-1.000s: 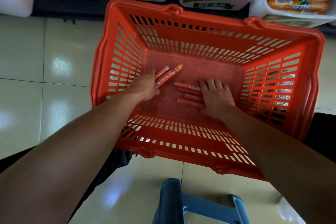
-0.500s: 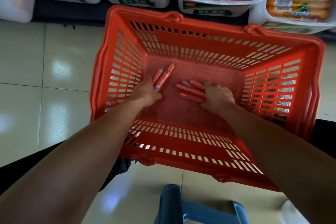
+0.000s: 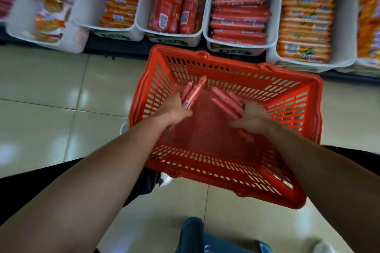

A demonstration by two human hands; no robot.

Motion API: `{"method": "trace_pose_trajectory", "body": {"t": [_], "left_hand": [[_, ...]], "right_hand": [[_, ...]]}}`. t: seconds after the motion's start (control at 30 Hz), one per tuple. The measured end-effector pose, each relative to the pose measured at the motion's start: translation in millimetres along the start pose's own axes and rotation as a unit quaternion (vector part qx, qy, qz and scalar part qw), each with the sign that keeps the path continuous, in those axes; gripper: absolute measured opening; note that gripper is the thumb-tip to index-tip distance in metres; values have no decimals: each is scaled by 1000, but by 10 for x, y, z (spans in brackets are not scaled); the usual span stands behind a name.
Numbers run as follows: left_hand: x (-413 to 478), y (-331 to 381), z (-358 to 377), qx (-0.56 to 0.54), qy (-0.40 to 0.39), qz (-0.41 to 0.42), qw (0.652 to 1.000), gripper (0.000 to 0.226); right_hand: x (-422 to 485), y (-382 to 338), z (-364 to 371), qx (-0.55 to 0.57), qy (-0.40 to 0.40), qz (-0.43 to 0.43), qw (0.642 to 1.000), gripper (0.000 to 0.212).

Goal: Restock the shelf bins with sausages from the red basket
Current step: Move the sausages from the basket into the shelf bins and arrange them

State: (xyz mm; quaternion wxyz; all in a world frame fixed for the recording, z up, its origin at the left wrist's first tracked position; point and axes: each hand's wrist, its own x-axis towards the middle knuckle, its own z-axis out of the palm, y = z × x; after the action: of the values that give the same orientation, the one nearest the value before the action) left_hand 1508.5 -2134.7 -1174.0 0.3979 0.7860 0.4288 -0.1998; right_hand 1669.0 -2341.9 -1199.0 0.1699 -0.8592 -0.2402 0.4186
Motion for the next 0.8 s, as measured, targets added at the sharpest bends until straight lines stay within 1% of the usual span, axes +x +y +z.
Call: {"method": "trace_pose_trajectory", "body": {"t": [0.1, 0.23, 0.37, 0.43, 0.53, 0.63, 0.7, 0.8], "left_hand": [[-340, 246, -281, -4, 14, 25, 1000, 49], [-827, 643, -721, -9, 45, 71, 996, 41], [-1197, 977, -1183, -25, 79, 117, 990, 43], [-1336, 1115, -1394, -48, 70, 138, 987, 44], [-1471, 1229, -1574, -89, 54, 161, 981, 43], [-1447, 1271, -1551, -137, 43, 159, 977, 40], [-1346, 1324, -1519, -141, 40, 148, 978, 36], [-1133, 1414, -1542, -145, 43, 139, 979, 33]], "right_hand": [[-280, -284, -363, -12, 17, -17, 1000, 39], [-737, -699, -942, -11, 55, -69, 996, 40], [-1219, -993, -1534, 5, 82, -126, 989, 42], [-1405, -1082, -1784, 5, 94, -139, 986, 43], [-1564, -1110, -2035, 35, 87, -135, 986, 43], [-1512, -1054, -2085, 67, 94, -120, 986, 42], [-1383, -1058, -2055, 60, 113, -85, 988, 42], [-1036, -1086, -2043, 40, 120, -56, 990, 49]]}}
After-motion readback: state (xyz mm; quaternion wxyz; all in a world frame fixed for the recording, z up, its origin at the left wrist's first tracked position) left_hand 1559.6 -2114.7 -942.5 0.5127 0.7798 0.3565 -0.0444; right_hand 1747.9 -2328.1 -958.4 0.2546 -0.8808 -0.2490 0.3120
